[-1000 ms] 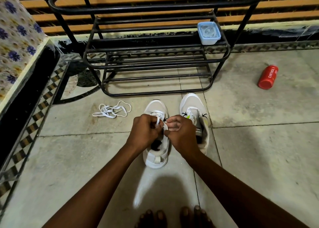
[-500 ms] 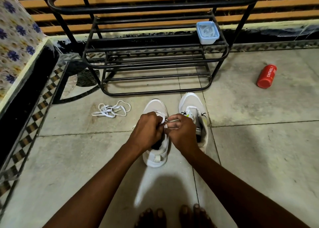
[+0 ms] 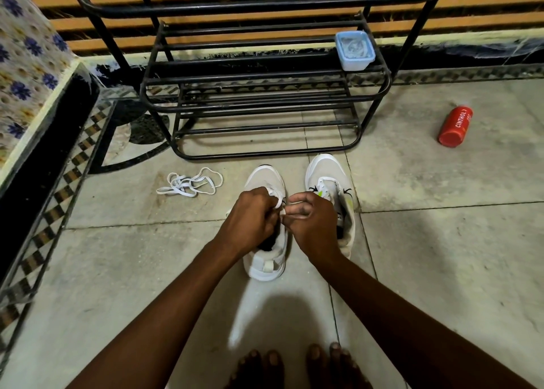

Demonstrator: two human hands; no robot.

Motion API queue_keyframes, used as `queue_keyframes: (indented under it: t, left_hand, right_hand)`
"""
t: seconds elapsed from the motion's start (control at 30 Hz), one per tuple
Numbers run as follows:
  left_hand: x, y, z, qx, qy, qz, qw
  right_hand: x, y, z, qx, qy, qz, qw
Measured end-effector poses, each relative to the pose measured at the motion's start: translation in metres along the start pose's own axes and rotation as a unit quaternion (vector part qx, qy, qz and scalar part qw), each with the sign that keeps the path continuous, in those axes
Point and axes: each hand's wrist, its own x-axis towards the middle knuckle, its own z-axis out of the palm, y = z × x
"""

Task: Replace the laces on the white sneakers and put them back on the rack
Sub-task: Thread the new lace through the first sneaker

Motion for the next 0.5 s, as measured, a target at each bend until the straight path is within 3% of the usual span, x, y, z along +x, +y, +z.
queue_keyframes:
  t: [0.07,0.2,0.3,0.4,0.5]
  left_hand:
    - [0.001,0.001,0.001,-0.069,0.004,-0.064,0.996]
    - [0.002,0.008,0.004,-0.218,0.017,-0.224,0.95]
    - [0.003,0.012,0.001,-0.113,0.041,-0.194,0.974]
    - [0.005,0.017,-0.002,0.01,0.005,-0.134,0.991]
    - [0.002,0.02,0.002,0.04,-0.003,-0.137,0.99]
  right_hand:
    - [0.0,-0.001,0.001,0.011,0.003,0.002,1.0]
    - [-0.001,0.001,0.002,0.018,0.013,0.013,1.0]
    - [-0.003,0.001,0.004,0.023,0.017,0.024,0.999]
    - [-0.003,0.0,0.004,0.018,0.017,0.022,0.999]
    - [-0.004,-0.002,0.004,0.024,0.015,0.021,0.999]
